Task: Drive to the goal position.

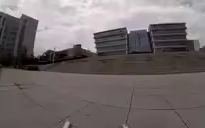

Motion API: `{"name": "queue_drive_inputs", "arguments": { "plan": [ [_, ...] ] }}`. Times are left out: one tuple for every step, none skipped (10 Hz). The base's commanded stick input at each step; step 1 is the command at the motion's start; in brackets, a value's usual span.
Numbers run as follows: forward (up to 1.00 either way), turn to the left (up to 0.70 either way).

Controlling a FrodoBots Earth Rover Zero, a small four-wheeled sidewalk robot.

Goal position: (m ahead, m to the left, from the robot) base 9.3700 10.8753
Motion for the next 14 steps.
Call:
{"name": "queue_drive_inputs", "arguments": {
  "plan": [
    [0.7, 0.02],
    [0.7, 0.02],
    [0.7, 0.02],
    [0.7, 0.02],
    [0.7, 0.02],
    [0.7, 0.02],
    [0.7, 0.02],
    [0.7, 0.02],
    [0.7, 0.02],
    [0.7, 0.02],
    [0.7, 0.03],
    [0.7, 0.15],
    [0.7, 0.35],
    [0.7, 0.34]
  ]
}}
